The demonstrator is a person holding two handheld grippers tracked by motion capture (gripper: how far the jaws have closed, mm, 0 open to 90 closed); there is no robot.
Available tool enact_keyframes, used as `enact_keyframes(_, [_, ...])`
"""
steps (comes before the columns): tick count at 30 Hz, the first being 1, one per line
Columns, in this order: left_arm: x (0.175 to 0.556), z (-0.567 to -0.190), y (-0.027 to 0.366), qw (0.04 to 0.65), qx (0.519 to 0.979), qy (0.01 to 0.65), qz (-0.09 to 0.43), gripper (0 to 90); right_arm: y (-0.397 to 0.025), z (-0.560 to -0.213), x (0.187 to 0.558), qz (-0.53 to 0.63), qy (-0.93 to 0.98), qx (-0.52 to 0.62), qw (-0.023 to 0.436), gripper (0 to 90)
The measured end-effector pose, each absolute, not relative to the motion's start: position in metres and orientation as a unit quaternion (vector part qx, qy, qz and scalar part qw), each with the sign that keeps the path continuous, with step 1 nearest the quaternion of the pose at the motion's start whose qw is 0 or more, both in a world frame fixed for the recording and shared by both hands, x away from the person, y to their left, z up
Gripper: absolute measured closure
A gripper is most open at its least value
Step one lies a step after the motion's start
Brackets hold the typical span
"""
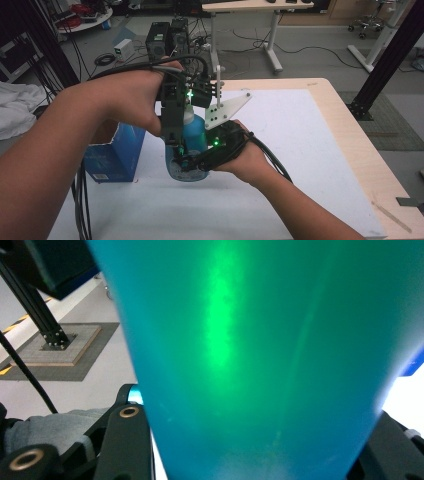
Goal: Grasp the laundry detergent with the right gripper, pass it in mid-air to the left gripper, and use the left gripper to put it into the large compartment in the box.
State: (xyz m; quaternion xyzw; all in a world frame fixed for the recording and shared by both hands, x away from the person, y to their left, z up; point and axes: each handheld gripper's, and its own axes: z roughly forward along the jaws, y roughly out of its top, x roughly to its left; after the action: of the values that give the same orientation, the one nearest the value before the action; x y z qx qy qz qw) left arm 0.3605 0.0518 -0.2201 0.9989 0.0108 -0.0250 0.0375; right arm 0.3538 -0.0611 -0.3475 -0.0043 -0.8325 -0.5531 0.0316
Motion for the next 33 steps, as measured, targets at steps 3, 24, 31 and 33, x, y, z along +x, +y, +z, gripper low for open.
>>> enact_keyframes(3, [0.3602,-0.2195,0.051,0.036,0.999,0.01,-0.026,1.9,-0.0604,-0.3475,0.3534,-0.552,-0.833,-0.003,0.031,47.2])
enact_keyframes(24, [0.3587,-0.2201,0.0508,0.026,0.999,0.01,-0.022,15.3,-0.0597,-0.3476,0.3543,-0.553,-0.833,-0.001,0.028,47.2])
enact_keyframes(31, [0.3591,-0.2193,0.0512,0.026,0.999,0.011,-0.026,19.5,-0.0593,-0.348,0.3544,-0.553,-0.833,-0.002,0.027,47.2])
enact_keyframes(33, [0.3589,-0.2194,0.0513,0.027,0.999,0.011,-0.026,19.6,-0.0596,-0.3479,0.3541,-0.552,-0.833,-0.005,0.029,47.2])
